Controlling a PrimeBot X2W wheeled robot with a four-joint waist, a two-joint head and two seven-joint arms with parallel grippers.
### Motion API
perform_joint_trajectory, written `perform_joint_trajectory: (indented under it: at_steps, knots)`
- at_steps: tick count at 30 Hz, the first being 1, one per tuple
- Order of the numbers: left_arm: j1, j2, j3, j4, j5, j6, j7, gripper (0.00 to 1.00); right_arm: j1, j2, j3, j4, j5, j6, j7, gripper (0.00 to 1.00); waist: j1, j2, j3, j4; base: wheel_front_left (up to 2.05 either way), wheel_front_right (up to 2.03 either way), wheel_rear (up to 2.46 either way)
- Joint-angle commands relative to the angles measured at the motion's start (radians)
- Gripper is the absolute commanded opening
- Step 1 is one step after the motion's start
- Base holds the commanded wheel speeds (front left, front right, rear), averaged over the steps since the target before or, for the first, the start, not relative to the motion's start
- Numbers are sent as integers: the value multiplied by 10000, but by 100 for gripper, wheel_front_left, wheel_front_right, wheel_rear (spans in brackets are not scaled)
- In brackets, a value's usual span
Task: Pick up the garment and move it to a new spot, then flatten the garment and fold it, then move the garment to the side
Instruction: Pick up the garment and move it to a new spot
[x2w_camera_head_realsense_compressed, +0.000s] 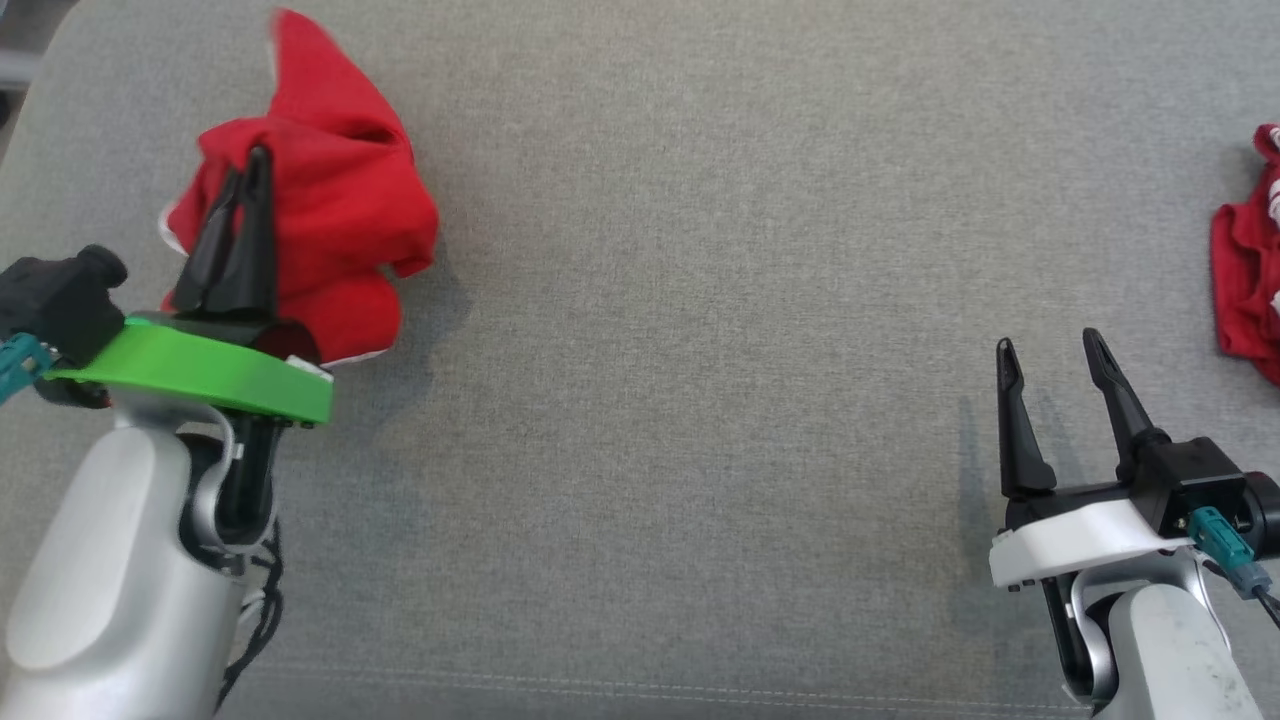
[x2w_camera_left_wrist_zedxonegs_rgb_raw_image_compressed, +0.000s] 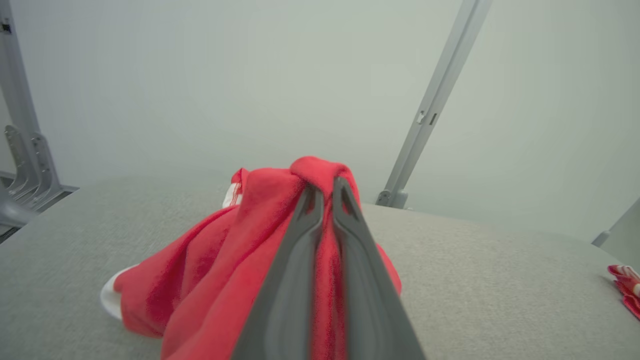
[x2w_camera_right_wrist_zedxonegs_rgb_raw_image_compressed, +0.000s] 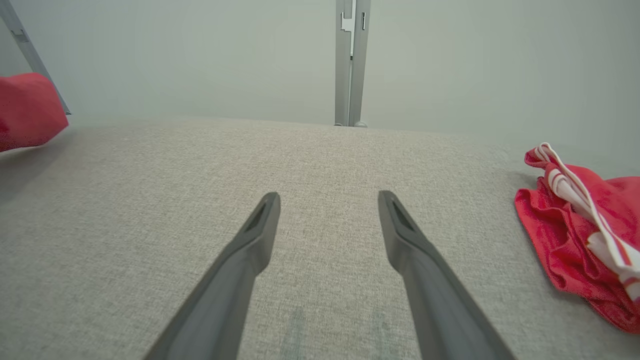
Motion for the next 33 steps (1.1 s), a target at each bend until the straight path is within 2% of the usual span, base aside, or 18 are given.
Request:
perform_joint_trajectory:
  at_steps: [1, 9, 13, 18, 20, 23, 24, 25, 26, 27, 30, 33]
  knots:
    - [194, -63, -44, -200, 1, 91, 75, 0, 187, 0, -12, 19, 74, -17, -23, 100, -1, -1, -659, -499, 0, 0, 0]
    - [712, -488, -1196, -3695, 297, 1081, 1726, 0, 398, 31, 102, 30, 613, -18, -23, 100, -1, -1, -1123, -1639, 0, 0, 0]
    - [969, -599, -1748, -4616, 426, 1421, 2383, 0, 413, 34, 89, 46, 839, -18, -25, 100, -1, -1, -1101, -2230, 0, 0, 0]
    - [1215, -523, -2355, -4076, 971, 1830, 2852, 0, 366, 35, 192, 90, 1129, -18, -23, 100, -1, -1, -983, -2929, 0, 0, 0]
    - [1321, -643, -2592, -3492, 1006, 1844, 2958, 0, 392, 35, 196, 96, 1203, -17, -23, 100, -1, -1, -929, -3121, 0, 0, 0]
    - [1333, -402, -2955, -2099, 1625, 1921, 2819, 0, 366, 39, 288, 126, 1267, -17, -23, 100, -1, -1, -836, -3391, 0, 0, 0]
    - [1410, -529, -2990, -1658, 1624, 1954, 2688, 11, 336, 39, 285, 127, 1301, -17, -25, 100, -1, -1, -806, -3456, 0, 0, 0]
    - [1549, -716, -2988, -1216, 1449, 1942, 2564, 41, 306, 33, 258, 119, 1327, -18, -23, 100, -1, -1, -778, -3513, 0, 0, 0]
    - [1615, -792, -3001, -813, 1465, 1875, 2425, 81, 303, 31, 241, 111, 1327, -17, -25, 100, -1, -1, -769, -3540, 0, 0, 0]
    - [1622, -815, -2971, -469, 1478, 1858, 2236, 100, 323, 35, 237, 101, 1346, -17, -23, 100, -1, -1, -764, -3557, 0, 0, 0]
    - [1912, -884, -2816, 212, 1257, 1774, 1744, 100, 439, 36, 159, 83, 1344, -17, -23, 100, -1, -1, -767, -3524, 0, 0, 0]
    - [2303, -731, -2608, 177, 1212, 1836, 1148, 100, 493, 30, -25, 63, 1401, -17, -23, 100, -1, -1, -810, -3399, 0, 0, 0]
